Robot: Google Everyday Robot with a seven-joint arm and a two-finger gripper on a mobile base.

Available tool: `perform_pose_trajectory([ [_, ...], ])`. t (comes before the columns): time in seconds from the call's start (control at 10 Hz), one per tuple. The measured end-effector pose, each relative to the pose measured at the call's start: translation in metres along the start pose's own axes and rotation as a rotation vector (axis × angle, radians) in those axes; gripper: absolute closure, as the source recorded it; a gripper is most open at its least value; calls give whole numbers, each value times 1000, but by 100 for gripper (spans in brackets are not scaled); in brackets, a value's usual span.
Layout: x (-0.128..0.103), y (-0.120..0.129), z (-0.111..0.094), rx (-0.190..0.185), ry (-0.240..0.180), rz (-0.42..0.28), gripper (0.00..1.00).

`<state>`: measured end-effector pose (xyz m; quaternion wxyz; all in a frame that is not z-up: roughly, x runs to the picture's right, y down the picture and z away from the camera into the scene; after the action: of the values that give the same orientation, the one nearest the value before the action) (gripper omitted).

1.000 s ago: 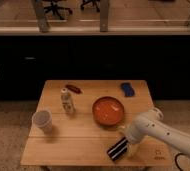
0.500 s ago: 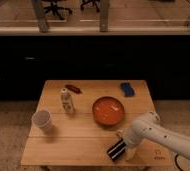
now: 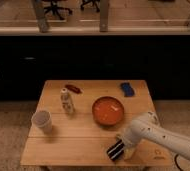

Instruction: Place the eraser on the white sponge

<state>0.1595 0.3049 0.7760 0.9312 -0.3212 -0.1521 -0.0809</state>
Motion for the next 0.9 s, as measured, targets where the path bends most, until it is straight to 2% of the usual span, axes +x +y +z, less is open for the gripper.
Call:
perform_pose_trajectory([
  [0.2,1,0,-4,0,3,-3,99],
  [0.4,1,0,-5,-1,1,-3,100],
  [0.6,-6,-1,-5,-16,-20,-11,100],
  [0.9,-7,0,-15,-13,-27,-3,100],
])
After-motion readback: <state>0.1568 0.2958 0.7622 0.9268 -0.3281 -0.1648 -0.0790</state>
